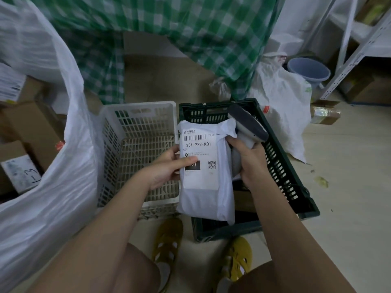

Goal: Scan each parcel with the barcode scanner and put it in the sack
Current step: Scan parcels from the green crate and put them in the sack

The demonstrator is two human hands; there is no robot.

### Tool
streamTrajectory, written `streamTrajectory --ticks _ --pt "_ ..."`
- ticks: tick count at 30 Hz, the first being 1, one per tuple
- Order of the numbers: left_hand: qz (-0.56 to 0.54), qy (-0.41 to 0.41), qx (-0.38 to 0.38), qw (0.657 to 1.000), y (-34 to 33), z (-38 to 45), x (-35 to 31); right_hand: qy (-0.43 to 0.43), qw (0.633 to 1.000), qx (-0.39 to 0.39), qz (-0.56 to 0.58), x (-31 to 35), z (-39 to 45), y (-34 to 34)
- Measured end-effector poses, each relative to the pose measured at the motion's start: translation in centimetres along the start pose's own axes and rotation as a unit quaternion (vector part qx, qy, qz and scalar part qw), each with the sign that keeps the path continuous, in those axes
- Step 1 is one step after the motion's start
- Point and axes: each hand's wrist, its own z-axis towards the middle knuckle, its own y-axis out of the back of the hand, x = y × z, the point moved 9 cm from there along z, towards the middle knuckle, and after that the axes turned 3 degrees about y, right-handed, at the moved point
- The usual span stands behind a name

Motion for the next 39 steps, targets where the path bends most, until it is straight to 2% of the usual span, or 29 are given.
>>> streamTrajectory --ticks 3,6,9,15,19,26,39 --pt "0.026 -0.008 -0.057 0.998 1.8 0.1 0.1 0.015 0.999 0.002 -0.037 0.2 0.4 0.6" --pt "0.066 -0.025 -0.153 0.986 4.3 0.5 0.3 0.001 0.993 -0.003 -0.115 -0.6 0.7 1.5" --pt "0.099 -0.039 -0.200 0.974 5.7 1.2 0.8 -0.021 0.988 0.051 -0.145 -1.5 -0.2 0.7" --pt "0.125 -0.029 -0.235 0.963 7.5 2.4 2.2 -0.025 0.962 0.205 -0.181 -1.7 -4.8 -2.2" --pt "0.114 -0.036 -0.251 0.961 7.5 2.7 2.1 -0.030 0.951 0.252 -0.177 -1.4 -6.6 -3.0" --pt "0.118 -0.053 -0.258 0.957 6.8 2.7 1.3 -0.038 0.956 0.258 -0.133 -1.1 -7.2 -3.8" --pt "0.126 -0.052 -0.259 0.956 6.5 2.3 1.0 -0.025 0.957 0.255 -0.134 -1.0 -6.9 -3.3"
